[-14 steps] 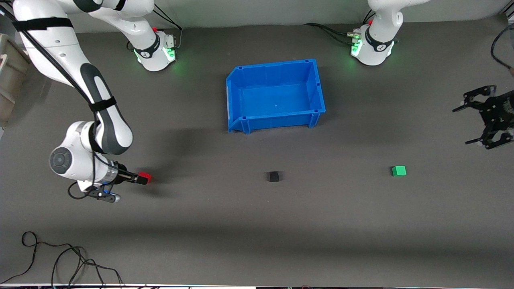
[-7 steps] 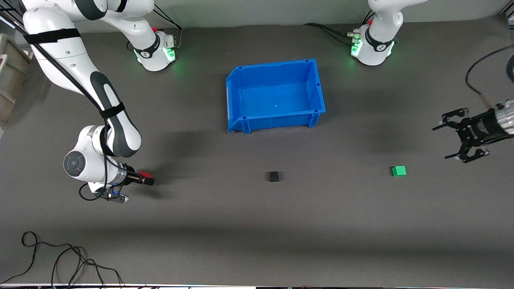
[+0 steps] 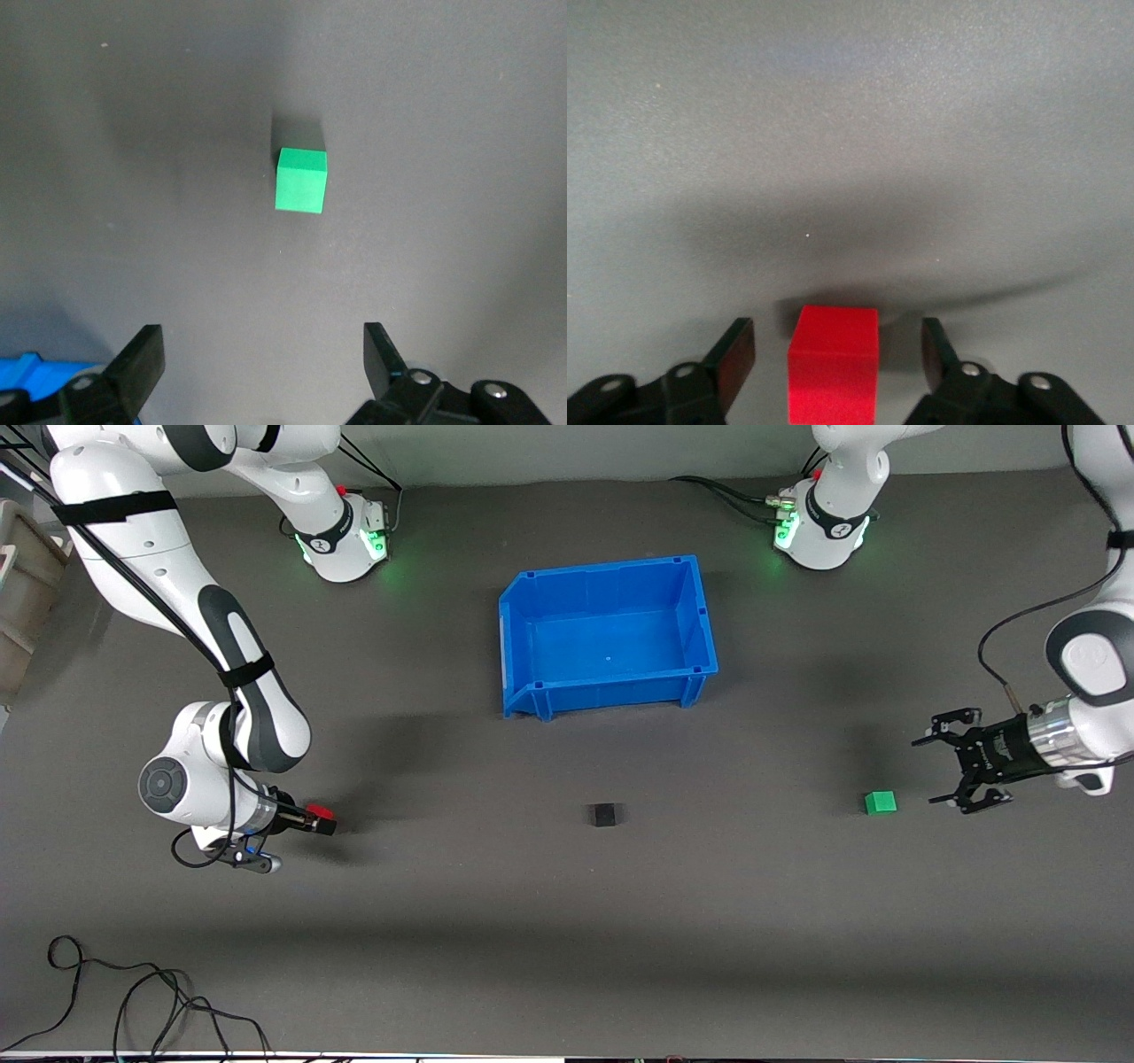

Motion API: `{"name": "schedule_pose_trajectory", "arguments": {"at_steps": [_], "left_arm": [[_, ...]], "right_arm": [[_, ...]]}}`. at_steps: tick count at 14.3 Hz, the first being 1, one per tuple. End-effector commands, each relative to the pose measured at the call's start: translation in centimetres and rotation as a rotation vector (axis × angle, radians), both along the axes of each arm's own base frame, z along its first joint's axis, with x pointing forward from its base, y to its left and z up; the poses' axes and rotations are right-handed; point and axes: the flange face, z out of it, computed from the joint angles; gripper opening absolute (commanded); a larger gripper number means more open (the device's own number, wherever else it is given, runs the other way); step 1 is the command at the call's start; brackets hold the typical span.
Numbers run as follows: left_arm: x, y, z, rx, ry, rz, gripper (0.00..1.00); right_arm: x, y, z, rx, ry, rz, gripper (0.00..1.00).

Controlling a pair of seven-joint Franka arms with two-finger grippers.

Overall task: Attach green and red cubes to black cube
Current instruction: 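Grasp the green cube with the left gripper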

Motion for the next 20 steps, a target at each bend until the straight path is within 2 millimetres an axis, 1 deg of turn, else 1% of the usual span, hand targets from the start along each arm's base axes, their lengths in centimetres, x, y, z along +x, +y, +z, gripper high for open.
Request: {"name": "schedule_pose_trajectory", "arguments": {"at_steps": [1, 3, 5, 7, 8, 9, 10, 11, 12, 13, 15, 16, 19, 20], "left_arm": [[-0.4, 0.3, -3.1, -0.016, -0.038, -0.049, 1.00], [-0.6, 0.4, -5.5, -0.032, -0.068, -0.072, 1.00], [-0.6, 0.8, -7.4, -0.021, -0.073, -0.063, 1.00], [-0.4, 0.8, -9.3, 0.002, -0.076, -0.050, 1.00], [-0.4, 1.0, -9.8, 0.010, -0.078, -0.044, 1.00], [-0.4, 1.2, -10.3, 0.014, -0.079, -0.043, 1.00], [-0.3, 1.4, -10.6, 0.014, -0.088, -0.042, 1.00], [-0.4, 1.4, -11.1, 0.006, -0.097, -0.045, 1.00], [-0.4, 1.4, -11.5, -0.003, -0.112, -0.049, 1.00], [-0.5, 1.5, -11.9, -0.016, -0.120, -0.052, 1.00], [-0.6, 1.4, -12.4, -0.024, -0.123, -0.055, 1.00], [-0.6, 1.5, -12.6, -0.018, -0.125, -0.051, 1.00], [-0.6, 1.6, -13.1, -0.012, -0.124, -0.046, 1.00], [-0.7, 1.6, -13.4, -0.012, -0.121, -0.047, 0.98]], "right_arm": [[-0.2, -0.1, -0.3, 0.006, -0.012, -0.015, 0.66], [-0.3, -0.1, -0.4, 0.005, -0.016, -0.015, 0.59], [-0.3, -0.1, -0.5, 0.004, -0.024, -0.016, 0.43], [-0.3, -0.2, -0.5, 0.002, -0.028, -0.017, 0.42], [-0.3, -0.2, -0.5, 0.002, -0.028, -0.019, 0.42], [-0.3, -0.3, -0.5, 0.002, -0.028, -0.020, 0.36], [-0.3, -0.3, -0.4, 0.003, -0.030, -0.023, 0.29], [-0.3, -0.3, -0.4, 0.003, -0.029, -0.026, 0.20], [-0.3, -0.3, -0.3, 0.004, -0.031, -0.032, 0.06], [-0.2, -0.2, 0.0, 0.005, -0.033, -0.038, 0.00], [0.1, 0.1, 0.8, 0.007, -0.042, -0.086, 0.00], [0.2, 0.2, 1.2, 0.012, -0.044, -0.150, 0.00], [1.7, 0.8, 4.1, 0.024, -0.062, -0.272, 0.00], [2.1, 0.8, 4.8, 0.027, -0.042, -0.317, 0.00]]}}
